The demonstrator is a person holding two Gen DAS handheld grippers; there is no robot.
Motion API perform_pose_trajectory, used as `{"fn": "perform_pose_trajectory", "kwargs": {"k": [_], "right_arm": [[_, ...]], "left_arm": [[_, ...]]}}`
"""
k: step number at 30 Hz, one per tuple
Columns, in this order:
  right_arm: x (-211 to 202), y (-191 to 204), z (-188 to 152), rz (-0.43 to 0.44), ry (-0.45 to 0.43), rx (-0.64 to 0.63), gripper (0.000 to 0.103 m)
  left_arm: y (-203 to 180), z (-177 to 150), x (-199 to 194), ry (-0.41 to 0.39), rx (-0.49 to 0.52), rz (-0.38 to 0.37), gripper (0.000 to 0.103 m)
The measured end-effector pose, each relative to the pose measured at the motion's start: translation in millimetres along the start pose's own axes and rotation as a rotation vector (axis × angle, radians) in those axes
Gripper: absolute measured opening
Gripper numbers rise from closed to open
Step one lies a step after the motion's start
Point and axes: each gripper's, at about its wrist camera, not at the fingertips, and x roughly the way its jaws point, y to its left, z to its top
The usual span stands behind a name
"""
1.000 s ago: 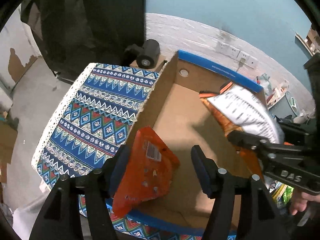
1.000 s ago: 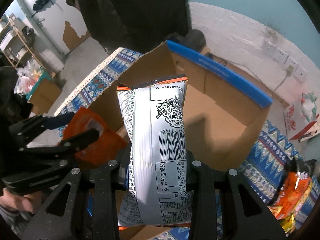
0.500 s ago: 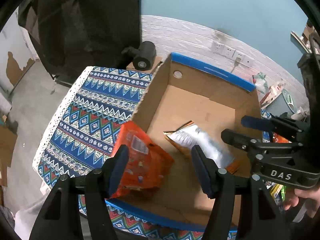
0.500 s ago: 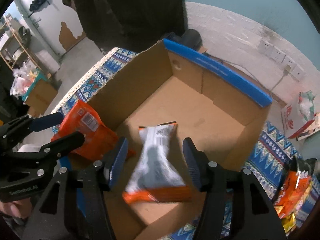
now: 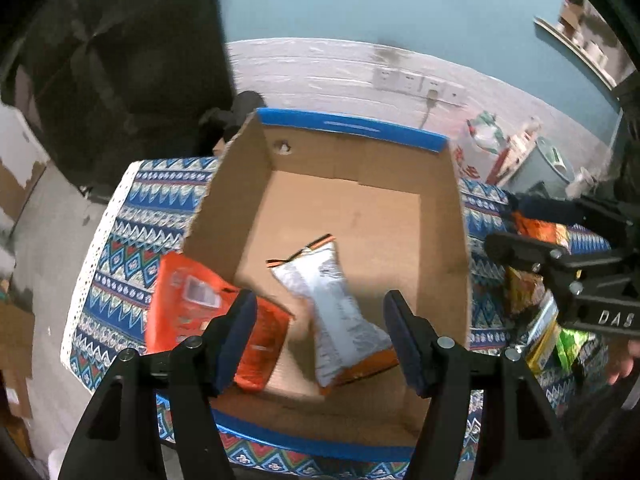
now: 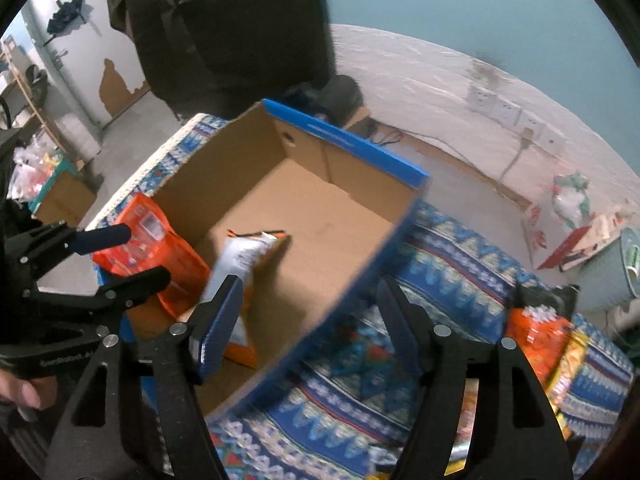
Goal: Organize snacks
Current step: 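Move both open tools back from the box to the snack pile, then grasp the black snack bag from the pile with the right tool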
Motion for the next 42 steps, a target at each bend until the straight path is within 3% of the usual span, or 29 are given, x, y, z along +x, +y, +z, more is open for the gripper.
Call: {"fn": "perform_pose_trajectory", "kwargs": {"k": [12, 25, 30, 42], "right_arm": [[-46, -68, -50, -0.074, -0.002, 0.096, 0.070], [-92, -138, -105, -0.148, -0.020, 0.211, 0.071], [-99, -166, -127, -0.175, -0.008, 0.262, 0.071], [-109, -204, -179, -0.212, 0.034, 0.341, 0.071]], "left_arm": [[-73, -3, -8, 0.001, 0.160, -0.048, 0.067], [-140, -9, 4, 0.056, 0.270, -0.101, 0.067], [-170, -10, 13, 0.044, 0.354, -0.086, 0.073], [-228, -32, 47, 0.169, 0.446, -0.153, 0.073]]}}
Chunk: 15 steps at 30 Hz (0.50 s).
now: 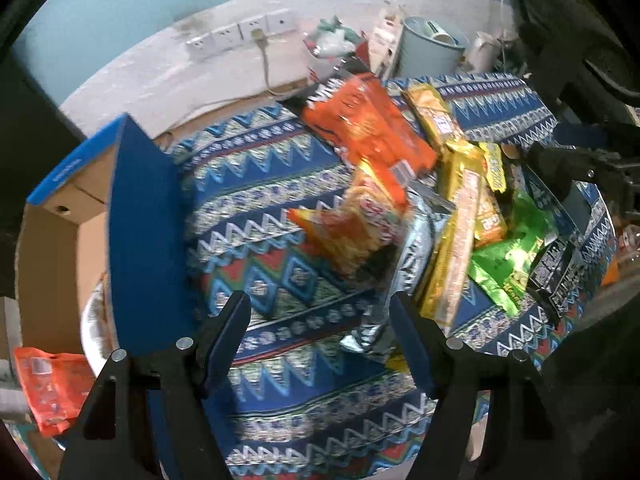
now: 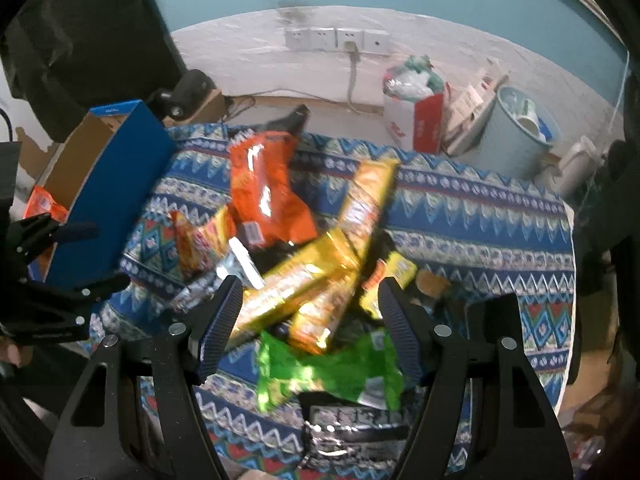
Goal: Organize snacks
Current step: 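Grasp the black snack bag from the pile with the right tool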
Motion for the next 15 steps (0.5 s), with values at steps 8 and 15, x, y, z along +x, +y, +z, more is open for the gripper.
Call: {"fn": "perform_pose_trajectory", "kwargs": {"k": [8, 15], "right_arm": [[6, -34, -38, -0.020, 0.073, 0.070, 0.071], [19, -46, -77, -0.025, 0.174, 0.106, 0.080]], "left_arm": [[-24, 5, 20, 0.042, 0.024, -0.024, 0.073], [-38, 3, 36, 0.074, 0.051, -0.021, 0.073]]}}
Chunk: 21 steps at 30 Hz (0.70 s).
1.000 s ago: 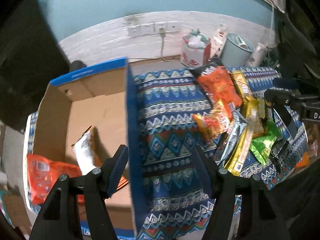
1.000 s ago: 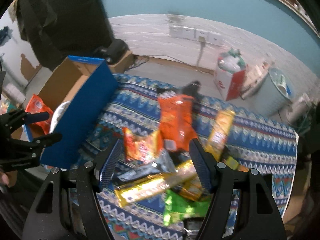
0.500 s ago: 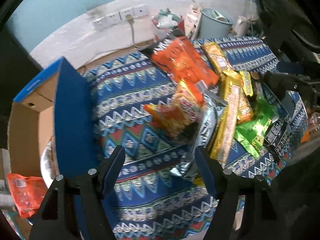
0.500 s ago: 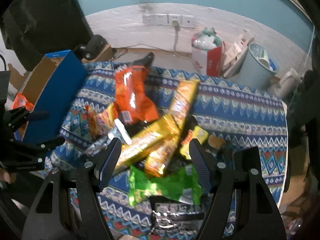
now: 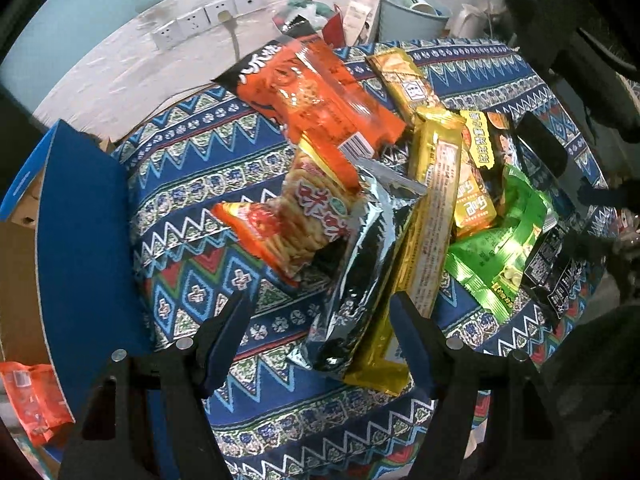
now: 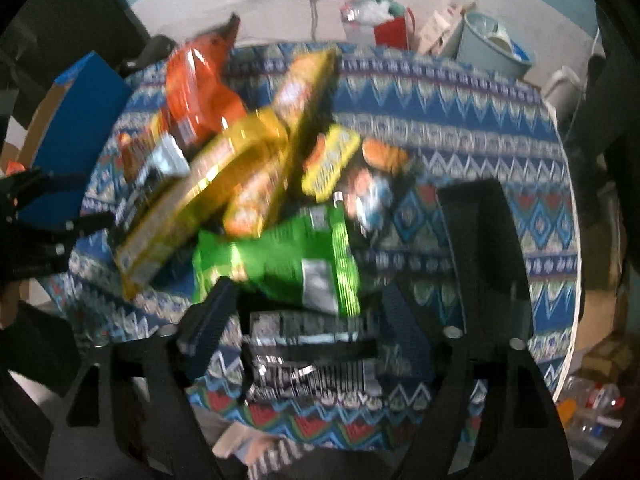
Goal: Organize snacks
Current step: 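Grasp the black snack bag from the pile with the right tool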
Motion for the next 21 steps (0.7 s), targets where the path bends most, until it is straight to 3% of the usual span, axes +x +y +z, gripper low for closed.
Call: {"fn": "perform_pose_trajectory", "kwargs": {"k": [6, 17, 21], "right_arm": [[23, -1, -18, 0.022, 0.100, 0.024, 0.081], [50, 11, -29, -0.081, 0.175, -0.072, 0.084], [59, 6, -31, -0.083, 0.201, -0.051, 0.084]], "left_arm": [[-4, -1, 12, 0.023, 0.000, -0.006, 0.073], [-6, 10, 25, 0.029, -0.014, -0.005, 0.078], [-3, 14, 27, 0.027, -0.026, -0.018, 0.078]]}}
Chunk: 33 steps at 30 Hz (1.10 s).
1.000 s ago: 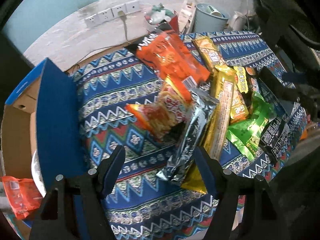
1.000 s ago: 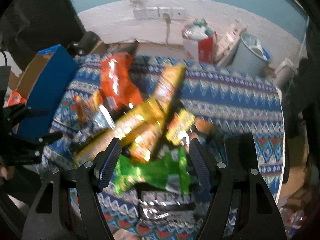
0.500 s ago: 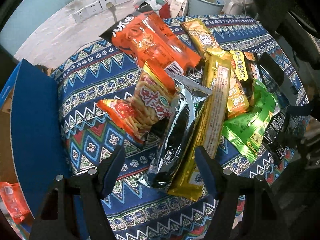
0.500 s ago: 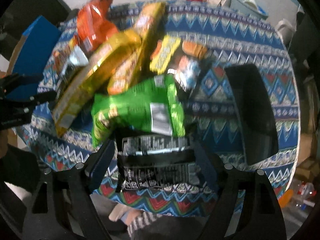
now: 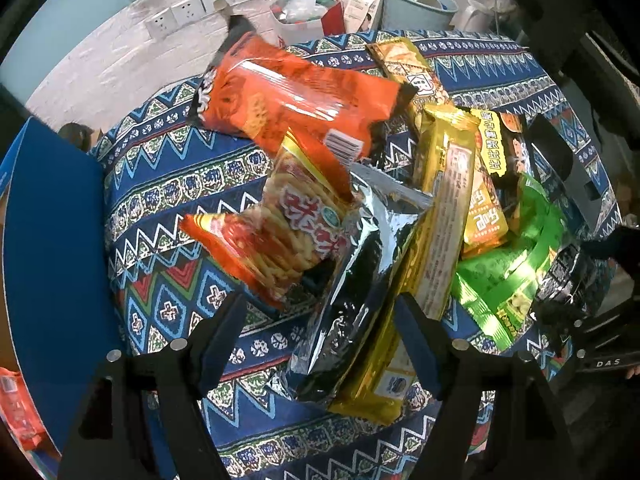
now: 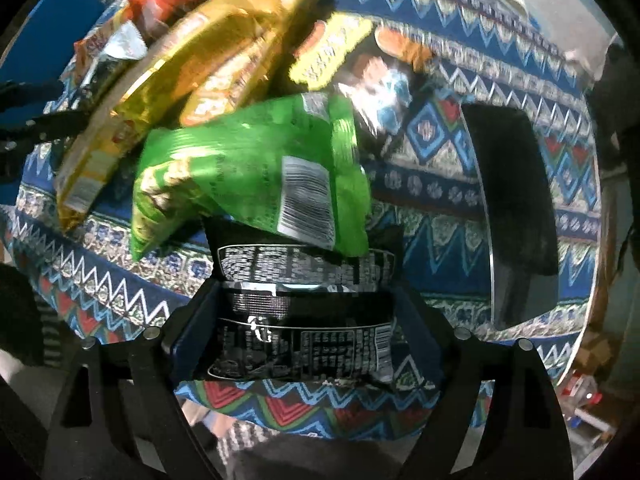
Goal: Organize snacks
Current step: 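Grasp the black snack bag from the pile with the right tool, then grasp the silver foil bar with the left tool while the right tool holds the black bag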
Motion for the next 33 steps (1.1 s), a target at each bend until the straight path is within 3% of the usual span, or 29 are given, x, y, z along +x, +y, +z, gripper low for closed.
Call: {"fn": "perform_pose_trajectory", "kwargs": {"k": [6, 9, 11, 14, 18, 21, 33], "right_arm": [[9, -8, 3, 0.066, 0.033, 0.036, 0.082], [2, -4, 7, 0.088, 0.007, 0.015, 0.066], [-7, -4, 9, 0.099, -0.017, 0.013, 0.062], [-13, -9, 8, 0.107, -0.043, 0.020, 0.061], [-33, -13, 12, 0.108, -0.099, 0.038, 0.061], [-47, -15, 14, 0.124, -0.143, 0.057, 0.061], [-77, -36, 7, 0.148, -0.262, 0.118, 0.061]], "left_arm": [[5, 5, 2, -0.011, -0.019, -0.013, 0.080], [7, 7, 5, -0.003, -0.024, 0.003, 0.080], [7, 6, 9, 0.003, -0.021, 0.009, 0.079], [5, 2, 14, 0.018, 0.003, 0.005, 0.067], [1, 0, 20, 0.015, 0.017, -0.004, 0.059], [3, 0, 20, 0.025, 0.013, -0.016, 0.040], [-7, -5, -12, -0.054, 0.048, -0.019, 0.030]]}}
